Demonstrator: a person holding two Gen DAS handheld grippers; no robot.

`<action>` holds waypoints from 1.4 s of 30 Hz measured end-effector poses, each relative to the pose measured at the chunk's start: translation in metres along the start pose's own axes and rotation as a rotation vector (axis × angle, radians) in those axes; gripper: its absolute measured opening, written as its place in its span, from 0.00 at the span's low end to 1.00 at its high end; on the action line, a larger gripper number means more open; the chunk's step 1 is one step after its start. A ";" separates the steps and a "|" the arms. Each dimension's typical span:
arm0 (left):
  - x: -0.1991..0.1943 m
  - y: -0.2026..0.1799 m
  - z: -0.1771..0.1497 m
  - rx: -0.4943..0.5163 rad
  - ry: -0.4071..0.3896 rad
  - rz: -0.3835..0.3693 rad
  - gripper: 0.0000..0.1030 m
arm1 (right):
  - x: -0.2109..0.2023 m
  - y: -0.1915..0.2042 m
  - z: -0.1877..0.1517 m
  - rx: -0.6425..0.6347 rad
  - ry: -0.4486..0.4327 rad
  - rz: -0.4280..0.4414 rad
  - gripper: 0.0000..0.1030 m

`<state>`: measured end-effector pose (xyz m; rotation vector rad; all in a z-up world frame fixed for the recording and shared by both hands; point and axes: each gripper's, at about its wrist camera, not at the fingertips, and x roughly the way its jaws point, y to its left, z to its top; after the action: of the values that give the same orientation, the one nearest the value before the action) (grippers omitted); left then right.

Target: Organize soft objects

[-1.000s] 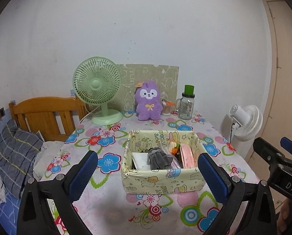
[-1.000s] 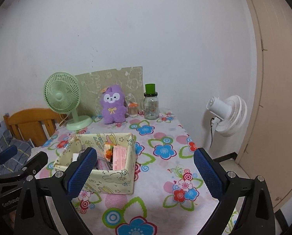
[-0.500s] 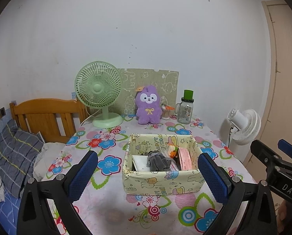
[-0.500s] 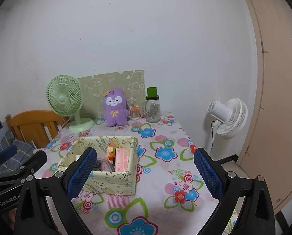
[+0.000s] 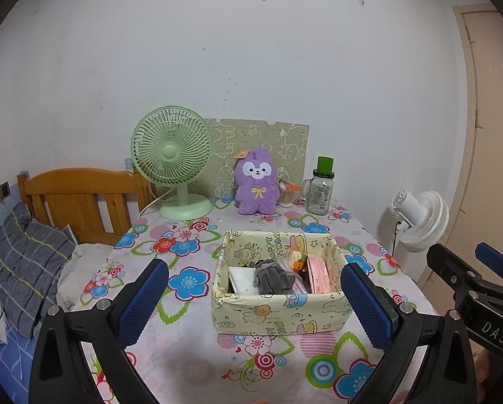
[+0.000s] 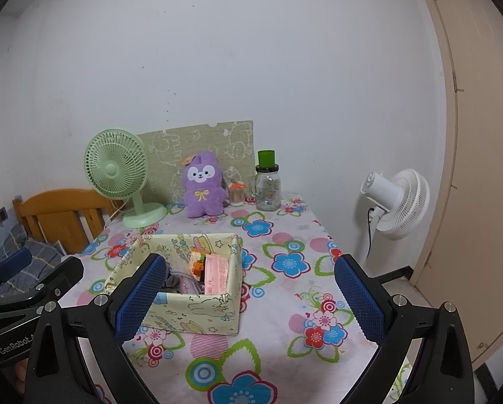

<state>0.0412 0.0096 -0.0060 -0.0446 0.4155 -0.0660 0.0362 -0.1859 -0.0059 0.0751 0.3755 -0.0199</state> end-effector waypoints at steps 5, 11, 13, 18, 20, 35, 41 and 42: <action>-0.001 -0.001 0.000 -0.002 -0.004 -0.005 1.00 | -0.001 0.003 0.001 -0.007 -0.005 0.009 0.99; -0.001 -0.002 0.000 -0.001 -0.005 -0.008 1.00 | -0.002 0.005 0.001 -0.007 -0.005 0.007 0.99; 0.000 -0.001 0.001 0.000 -0.005 -0.010 1.00 | -0.002 0.005 0.001 -0.007 -0.005 0.009 0.99; 0.001 -0.001 0.001 -0.004 -0.004 -0.017 1.00 | -0.001 0.005 0.001 -0.010 -0.012 0.006 0.99; 0.002 -0.001 0.001 -0.006 -0.004 -0.016 1.00 | -0.001 0.006 0.001 -0.009 -0.012 0.006 0.99; 0.005 0.002 0.001 -0.020 0.003 0.000 1.00 | 0.001 0.006 0.001 -0.004 -0.013 0.004 0.99; 0.005 0.001 0.000 -0.016 0.002 -0.005 1.00 | 0.001 0.005 0.000 -0.006 -0.012 0.003 0.99; 0.006 0.000 0.000 -0.016 0.003 -0.003 1.00 | 0.002 0.005 0.000 -0.006 -0.011 0.002 0.99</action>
<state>0.0462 0.0095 -0.0084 -0.0606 0.4194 -0.0659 0.0380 -0.1810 -0.0062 0.0689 0.3642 -0.0168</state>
